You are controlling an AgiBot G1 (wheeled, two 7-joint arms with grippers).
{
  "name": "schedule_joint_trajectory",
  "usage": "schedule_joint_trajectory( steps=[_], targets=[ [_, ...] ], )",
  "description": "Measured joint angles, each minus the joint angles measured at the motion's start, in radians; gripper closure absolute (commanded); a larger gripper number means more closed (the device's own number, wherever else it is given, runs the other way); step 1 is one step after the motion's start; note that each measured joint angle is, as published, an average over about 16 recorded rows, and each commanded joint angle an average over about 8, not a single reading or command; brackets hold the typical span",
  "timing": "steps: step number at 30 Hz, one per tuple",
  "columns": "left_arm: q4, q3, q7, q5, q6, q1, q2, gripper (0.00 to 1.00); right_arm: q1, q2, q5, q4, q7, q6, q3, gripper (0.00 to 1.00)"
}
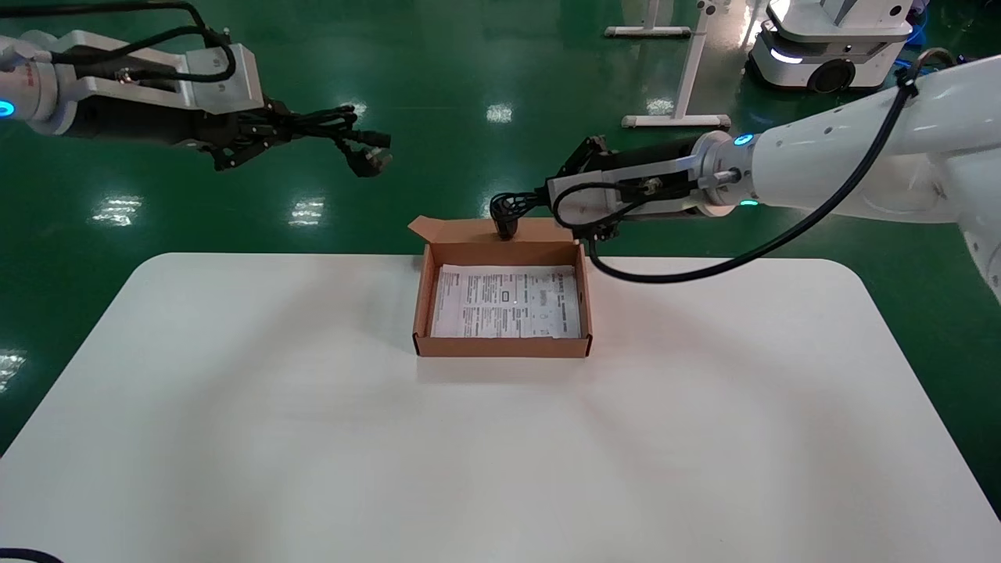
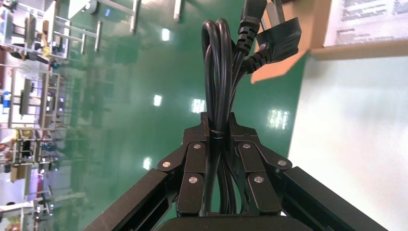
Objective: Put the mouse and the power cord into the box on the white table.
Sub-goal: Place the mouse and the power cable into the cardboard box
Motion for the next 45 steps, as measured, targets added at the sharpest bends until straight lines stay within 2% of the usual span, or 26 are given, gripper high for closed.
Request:
schedule_joint_trajectory(
  steps=[8, 29, 37, 45],
  targets=[
    [0.014, 0.004, 0.001, 0.006, 0.021, 0.009, 0.000, 1.00, 0.015, 0.002, 0.019, 0.025, 0.000, 0.000, -0.001, 1.00],
    [0.022, 0.000, 0.004, 0.000, 0.057, 0.034, 0.007, 1.00, 0.029, 0.019, 0.037, 0.037, -0.028, -0.074, -0.008, 1.00],
    [0.022, 0.000, 0.001, 0.000, 0.067, 0.038, 0.008, 1.00, -0.002, 0.012, 0.025, 0.056, -0.035, -0.097, -0.023, 1.00],
    [0.024, 0.003, -0.001, 0.004, 0.079, 0.040, 0.004, 1.00, -0.071, -0.005, 0.012, 0.101, -0.035, -0.091, -0.056, 1.00]
  ],
)
